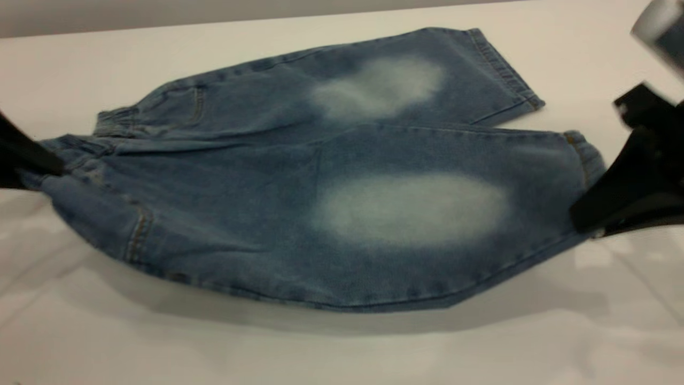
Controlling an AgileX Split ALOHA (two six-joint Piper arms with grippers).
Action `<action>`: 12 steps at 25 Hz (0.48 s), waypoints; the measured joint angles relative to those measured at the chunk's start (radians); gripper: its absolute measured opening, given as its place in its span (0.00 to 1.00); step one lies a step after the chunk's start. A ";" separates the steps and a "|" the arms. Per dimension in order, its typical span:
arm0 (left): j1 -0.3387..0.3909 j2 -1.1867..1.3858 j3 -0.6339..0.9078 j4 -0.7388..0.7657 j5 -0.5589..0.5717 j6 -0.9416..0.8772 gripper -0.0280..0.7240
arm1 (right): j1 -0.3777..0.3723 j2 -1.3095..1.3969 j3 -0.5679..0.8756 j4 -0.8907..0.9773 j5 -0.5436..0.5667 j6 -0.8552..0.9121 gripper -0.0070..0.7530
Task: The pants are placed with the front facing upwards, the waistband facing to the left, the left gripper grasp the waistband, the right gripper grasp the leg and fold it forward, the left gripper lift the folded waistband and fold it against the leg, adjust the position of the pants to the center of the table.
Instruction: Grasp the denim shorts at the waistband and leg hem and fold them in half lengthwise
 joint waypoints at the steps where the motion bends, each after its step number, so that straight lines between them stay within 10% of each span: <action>1: 0.000 -0.030 0.019 0.021 -0.002 -0.014 0.18 | 0.000 -0.037 0.000 -0.041 0.009 0.041 0.04; 12: 0.000 -0.341 0.147 0.066 0.039 -0.094 0.18 | 0.000 -0.434 -0.032 -0.443 0.106 0.492 0.04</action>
